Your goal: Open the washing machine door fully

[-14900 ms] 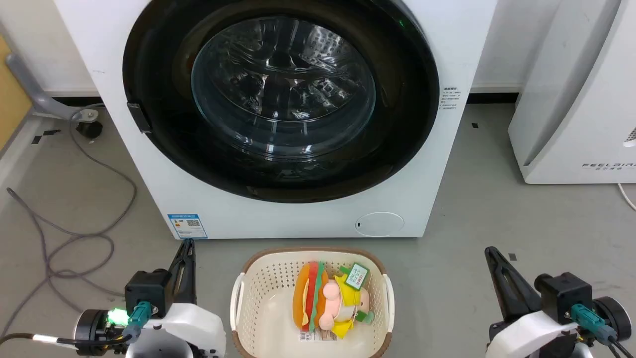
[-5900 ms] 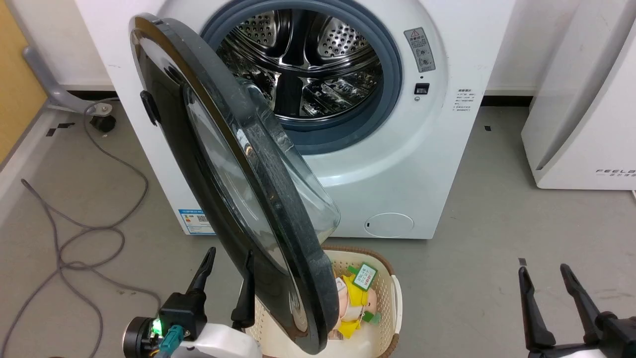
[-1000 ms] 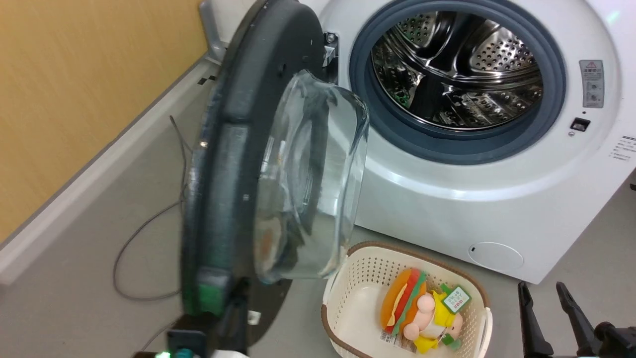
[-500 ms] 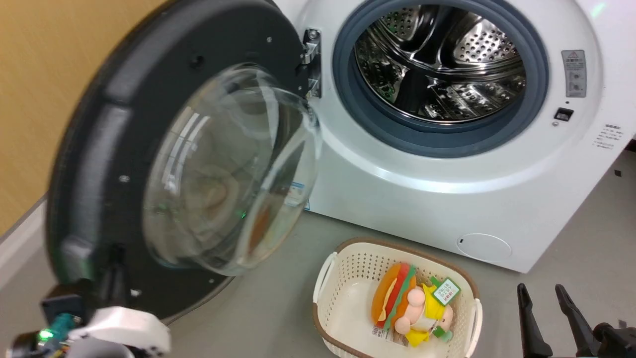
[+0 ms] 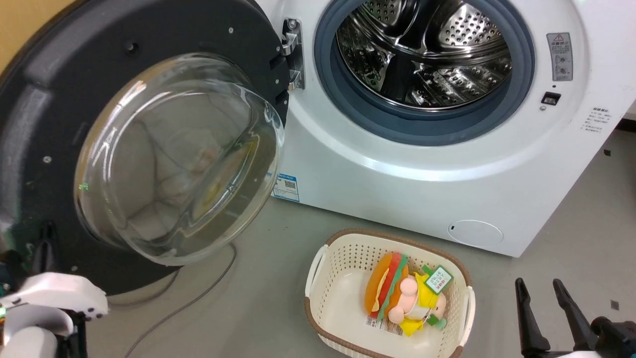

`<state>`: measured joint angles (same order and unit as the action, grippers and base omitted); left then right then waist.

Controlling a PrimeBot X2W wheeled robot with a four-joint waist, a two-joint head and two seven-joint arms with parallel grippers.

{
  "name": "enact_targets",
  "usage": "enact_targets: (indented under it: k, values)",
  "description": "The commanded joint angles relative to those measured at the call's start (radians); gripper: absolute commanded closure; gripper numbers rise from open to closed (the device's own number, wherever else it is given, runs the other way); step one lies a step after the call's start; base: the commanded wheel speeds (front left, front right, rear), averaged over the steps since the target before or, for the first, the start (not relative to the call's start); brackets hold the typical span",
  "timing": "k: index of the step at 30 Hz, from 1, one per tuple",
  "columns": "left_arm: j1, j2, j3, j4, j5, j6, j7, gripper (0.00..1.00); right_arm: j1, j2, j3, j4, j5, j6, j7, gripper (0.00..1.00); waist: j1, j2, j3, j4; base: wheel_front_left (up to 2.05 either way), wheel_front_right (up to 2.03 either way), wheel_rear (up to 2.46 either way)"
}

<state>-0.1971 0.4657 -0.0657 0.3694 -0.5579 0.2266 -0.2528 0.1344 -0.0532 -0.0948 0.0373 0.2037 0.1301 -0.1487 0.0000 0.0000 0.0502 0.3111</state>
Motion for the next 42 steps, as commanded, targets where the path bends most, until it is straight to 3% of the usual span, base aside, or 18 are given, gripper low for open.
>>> enact_targets:
  k: [1,16,22,28,29,30,31,42]
  values:
    - [-0.025,0.009,0.015,0.022,0.002,-0.007,-0.007,1.0,-0.014,0.003,-0.001,0.004,-0.001,0.001,-0.001,0.0,0.0,0.0,0.001,0.0,0.0,0.0,0.0]
    - [-0.069,-0.059,0.173,0.138,0.113,-0.074,-0.009,1.0,-0.03,0.003,0.02,0.021,0.0,0.001,0.001,0.0,0.0,0.0,-0.005,-0.018,0.0,0.0,0.0]
    - [0.045,-0.143,0.231,0.06,0.159,-0.057,-0.009,1.0,-0.019,0.003,0.027,0.042,0.013,0.001,-0.009,0.0,0.0,0.0,-0.032,-0.033,0.0,0.0,0.0]
    - [0.195,-0.242,0.205,-0.092,0.219,-0.041,-0.009,1.0,-0.012,0.003,0.031,0.054,0.022,0.001,-0.018,0.0,0.0,0.0,-0.046,-0.034,0.0,0.0,0.0]
    - [0.217,-0.256,0.199,-0.122,0.228,-0.036,-0.009,0.81,-0.012,0.003,0.032,0.056,0.022,0.001,-0.019,0.0,0.0,0.0,-0.047,-0.034,0.0,0.0,0.0]
    - [0.237,-0.268,0.192,-0.151,0.236,-0.032,-0.009,0.52,-0.013,0.003,0.032,0.057,0.021,0.001,-0.021,0.0,0.0,0.0,-0.049,-0.034,0.0,0.0,0.0]
    - [0.257,-0.279,0.183,-0.178,0.244,-0.029,-0.009,0.0,-0.014,0.003,0.032,0.058,0.02,0.001,-0.022,0.0,0.0,0.0,-0.05,-0.034,0.0,0.0,0.0]
    - [0.327,-0.322,-0.024,-0.365,0.362,-0.052,0.059,0.0,-0.026,0.003,0.027,0.046,-0.025,0.001,-0.023,0.0,0.0,0.0,-0.064,-0.063,0.0,0.0,0.0]
